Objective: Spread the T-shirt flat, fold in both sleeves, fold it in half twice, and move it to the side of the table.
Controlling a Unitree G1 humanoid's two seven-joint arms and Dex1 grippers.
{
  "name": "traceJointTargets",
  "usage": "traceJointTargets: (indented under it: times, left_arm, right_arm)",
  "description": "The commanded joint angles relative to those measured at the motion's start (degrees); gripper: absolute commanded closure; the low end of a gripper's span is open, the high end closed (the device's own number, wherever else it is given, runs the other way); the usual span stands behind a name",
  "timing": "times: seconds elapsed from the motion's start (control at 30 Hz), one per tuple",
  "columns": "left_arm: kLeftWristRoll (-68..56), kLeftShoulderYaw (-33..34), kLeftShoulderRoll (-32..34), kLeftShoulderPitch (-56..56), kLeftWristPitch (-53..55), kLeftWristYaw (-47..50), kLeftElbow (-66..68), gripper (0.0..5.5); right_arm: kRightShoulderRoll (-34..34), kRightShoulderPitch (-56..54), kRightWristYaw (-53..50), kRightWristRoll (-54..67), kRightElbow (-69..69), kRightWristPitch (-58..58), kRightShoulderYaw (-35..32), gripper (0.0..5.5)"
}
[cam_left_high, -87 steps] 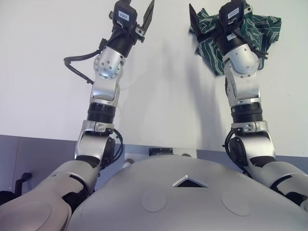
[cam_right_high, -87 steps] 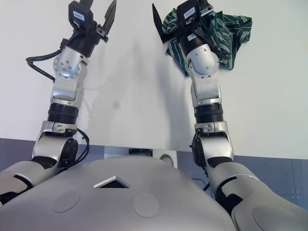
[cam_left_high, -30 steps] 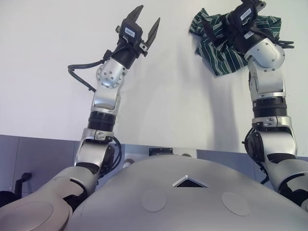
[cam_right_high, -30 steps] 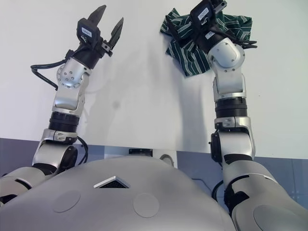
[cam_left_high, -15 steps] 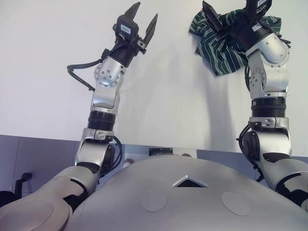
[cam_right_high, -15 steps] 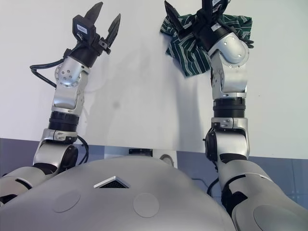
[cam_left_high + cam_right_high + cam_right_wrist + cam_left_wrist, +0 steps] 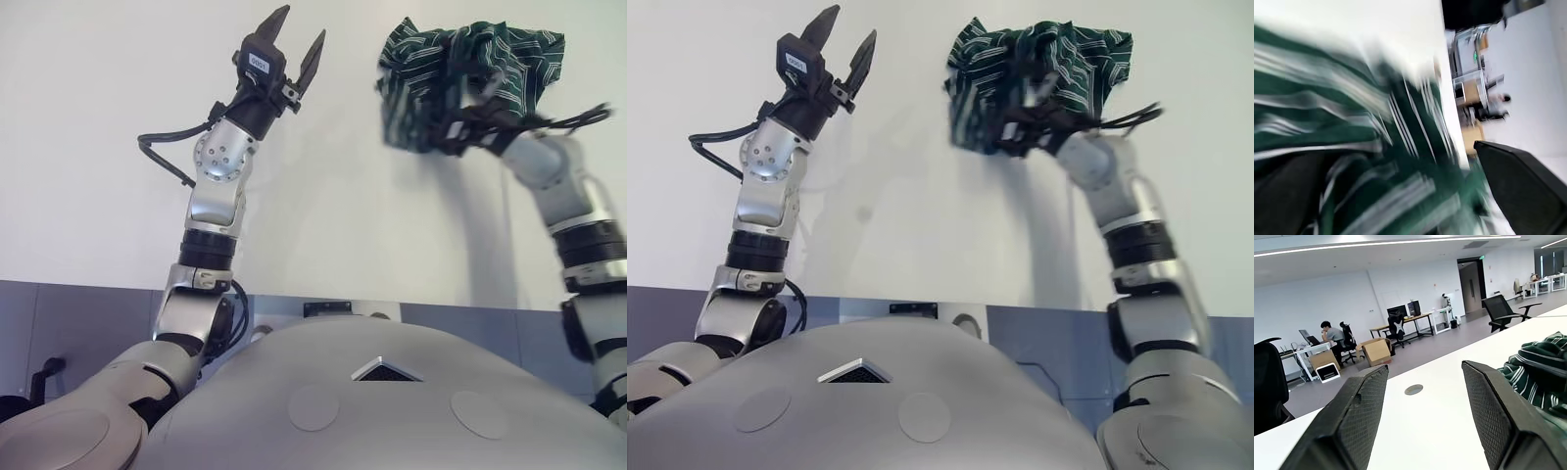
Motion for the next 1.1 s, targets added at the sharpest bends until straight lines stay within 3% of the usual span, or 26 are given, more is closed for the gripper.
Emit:
traceJointTargets:
  times: [0.03, 0.2, 0.27, 0.37, 0.5, 0.63, 0.77, 0.87, 0.97, 1.1]
  left_arm:
    - [1.6, -1.2, 0.2, 0.9, 1.2, -0.1, -0.8, 2.75]
    - [4.8, -5.7, 1.4, 2.1, 0.9, -2.7, -0.5, 2.75]
    - [7.8, -13.9, 7.0, 5.5, 1.8, -12.8, -3.4, 2.75]
    - [11.4, -19.8, 14.1, 8.6, 5.3, -21.6, -6.1, 2.75]
    - [23.1, -24.3, 22.3, 8.6, 6.6, -21.7, 2.4, 2.75]
    - [20.1, -22.7, 23.9, 9.1, 6.4, -22.2, 2.6, 2.75]
    - [23.1, -23.3, 27.2, 10.2, 6.9, -21.4, 8.3, 2.75]
    - [22.3, -22.6, 28.1, 10.3, 6.8, -21.6, 10.0, 2.75]
    - [22.0, -21.8, 28.6, 9.8, 6.2, -21.2, 11.6, 2.75]
    - [21.9, -22.0, 28.7, 10.1, 5.7, -21.0, 12.0, 2.75]
  right_arm:
    - [9.1, 2.4, 4.2, 13.3, -14.5, 12.1, -1.2, 0.12]
    - [4.8, -1.2, 6.5, 19.0, -14.5, 17.3, -11.0, 0.12]
    - [1.3, -3.2, 7.3, 19.2, -11.5, 16.7, -14.4, 0.12]
    - [-1.7, -5.4, 7.2, 18.5, -5.8, 14.6, -17.4, 0.12]
    - [-4.3, -8.1, 2.6, 11.2, 7.8, 8.2, -15.8, 0.12]
    - [-4.6, -10.0, -2.9, 3.9, 18.7, 2.6, -12.3, 0.12]
    - [-5.4, -13.6, -1.4, 5.3, 25.0, 0.4, -13.4, 0.12]
    - [-5.2, -8.3, 17.8, 16.7, 16.4, 4.9, -12.4, 0.12]
    - [-10.7, 1.9, 38.5, 32.5, -3.1, 15.8, -10.4, 0.12]
    - [-16.0, 9.5, 48.0, 39.9, -16.0, 23.2, -11.7, 0.12]
